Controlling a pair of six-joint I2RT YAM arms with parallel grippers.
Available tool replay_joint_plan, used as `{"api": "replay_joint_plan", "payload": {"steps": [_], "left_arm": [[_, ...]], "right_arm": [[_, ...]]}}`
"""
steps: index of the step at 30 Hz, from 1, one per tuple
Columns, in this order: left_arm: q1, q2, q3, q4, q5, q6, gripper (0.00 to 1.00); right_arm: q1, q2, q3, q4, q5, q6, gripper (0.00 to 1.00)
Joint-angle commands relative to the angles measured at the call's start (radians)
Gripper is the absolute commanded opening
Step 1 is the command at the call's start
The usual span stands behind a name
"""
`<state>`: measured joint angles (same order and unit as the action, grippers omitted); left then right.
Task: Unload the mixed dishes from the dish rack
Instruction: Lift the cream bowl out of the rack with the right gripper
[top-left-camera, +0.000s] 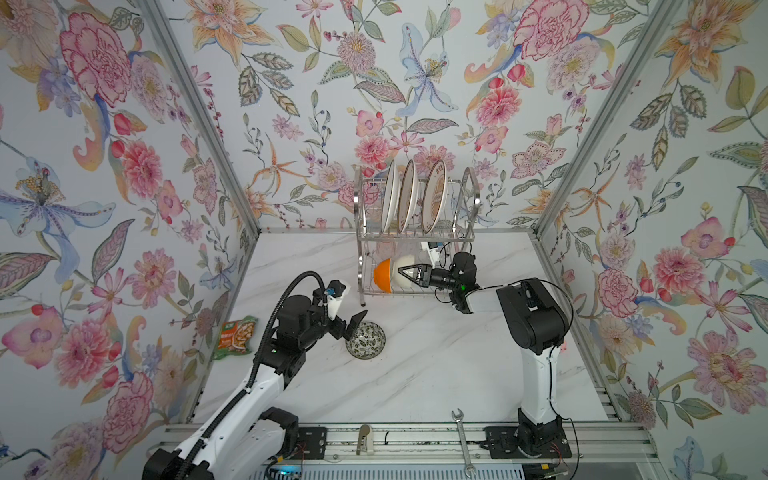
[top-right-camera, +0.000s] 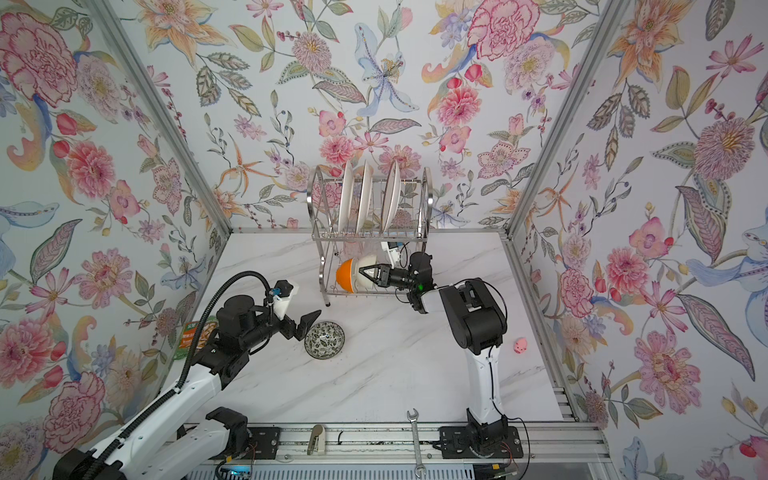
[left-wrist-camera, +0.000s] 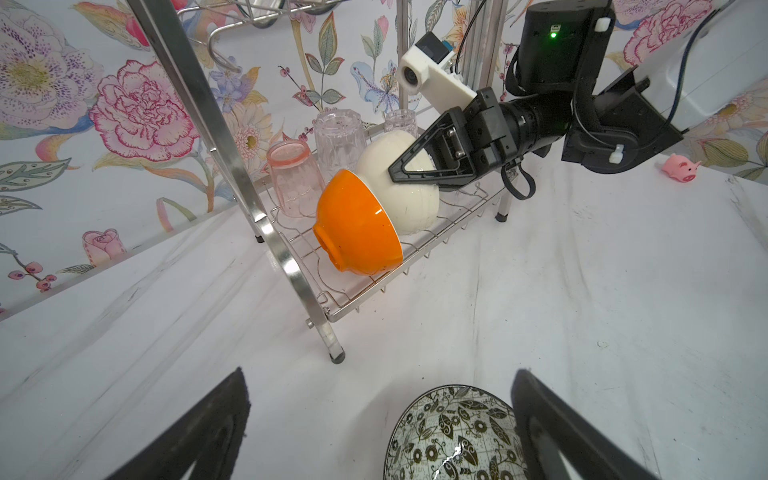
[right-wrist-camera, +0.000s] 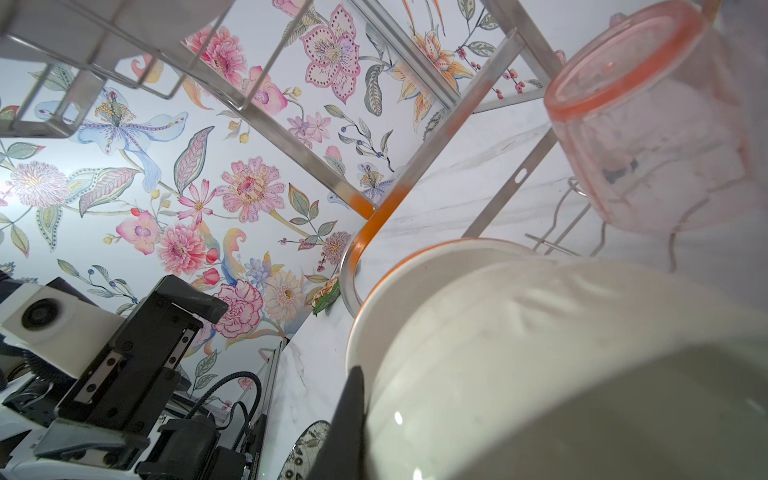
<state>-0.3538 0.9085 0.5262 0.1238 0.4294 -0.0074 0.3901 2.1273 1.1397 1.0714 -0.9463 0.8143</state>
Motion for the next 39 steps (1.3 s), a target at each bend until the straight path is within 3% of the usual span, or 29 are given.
{"api": "replay_joint_plan", "payload": {"steps": [1, 14, 39], "left_arm": [[-0.013, -0.006, 0.01, -0.003, -0.015, -0.005, 0.99], [-0.014, -0.009, 0.011, 0.0, -0.018, -0.006, 0.99], [-0.013, -0.024, 0.089, 0.026, -0.069, -0.078, 0.99]], "right_arm": [[-0.011, -0.004, 0.039, 0.149, -0.005, 0.021, 0.0], [-0.01, -0.053, -0.015, 0.207, 0.023, 0.02, 0.0], [0.032, -0.354, -0.312, 0.125, 0.168, -0.209, 0.0]]}}
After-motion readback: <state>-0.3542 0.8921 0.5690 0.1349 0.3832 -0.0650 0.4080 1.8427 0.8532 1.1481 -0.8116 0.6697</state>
